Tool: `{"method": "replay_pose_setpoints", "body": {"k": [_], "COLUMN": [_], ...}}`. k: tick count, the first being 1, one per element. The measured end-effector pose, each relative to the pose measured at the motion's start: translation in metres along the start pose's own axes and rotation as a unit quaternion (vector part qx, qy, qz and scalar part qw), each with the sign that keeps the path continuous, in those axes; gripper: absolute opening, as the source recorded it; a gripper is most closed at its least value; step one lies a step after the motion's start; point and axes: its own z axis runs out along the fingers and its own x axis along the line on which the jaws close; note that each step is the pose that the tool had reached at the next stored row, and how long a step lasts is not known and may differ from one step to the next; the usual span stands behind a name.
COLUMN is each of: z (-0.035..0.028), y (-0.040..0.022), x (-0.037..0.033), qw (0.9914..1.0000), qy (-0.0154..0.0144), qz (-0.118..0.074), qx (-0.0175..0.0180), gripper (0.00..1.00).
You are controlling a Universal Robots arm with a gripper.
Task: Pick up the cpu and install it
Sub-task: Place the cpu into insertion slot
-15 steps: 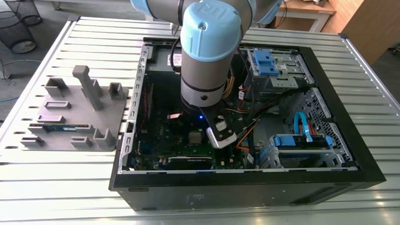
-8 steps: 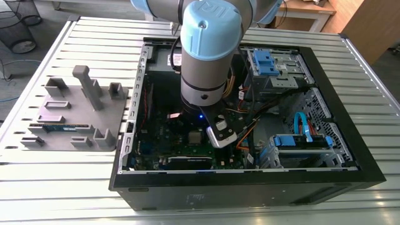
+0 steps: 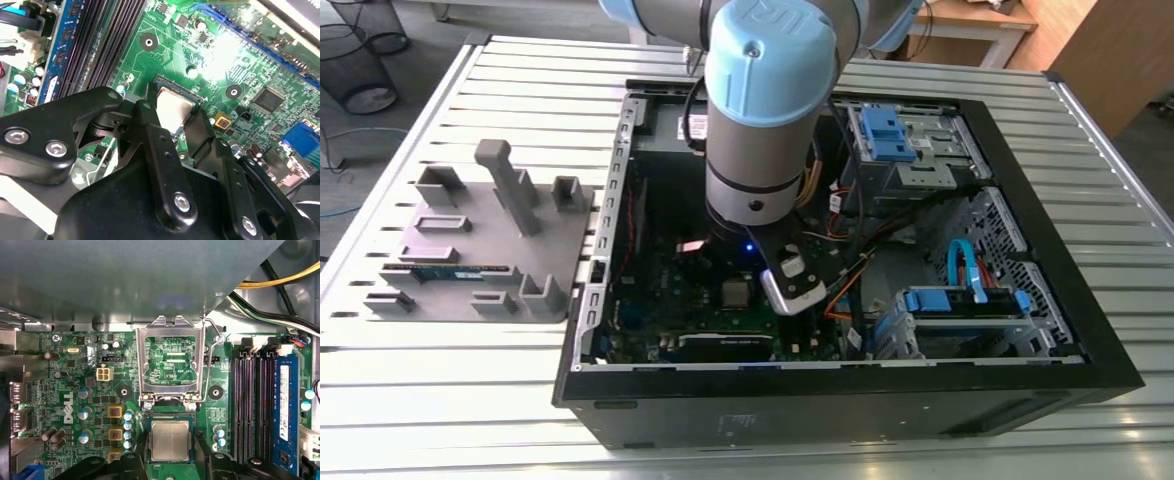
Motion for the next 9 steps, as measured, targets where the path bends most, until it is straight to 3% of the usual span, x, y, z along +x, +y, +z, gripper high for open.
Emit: {"method": "replay_pose_setpoints", "body": {"k": [6,9], "z": [0.0,-0.0032], "y": [-0.0013,-0.0015], "x": [0.0011,0.001], "qw": [1.0,1.0], "qy": [-0.0001,-0.0001], "qz": [0.0,0.0], "qx": [-0.0003,-0.0014], "gripper": [0.49,0.49]}}
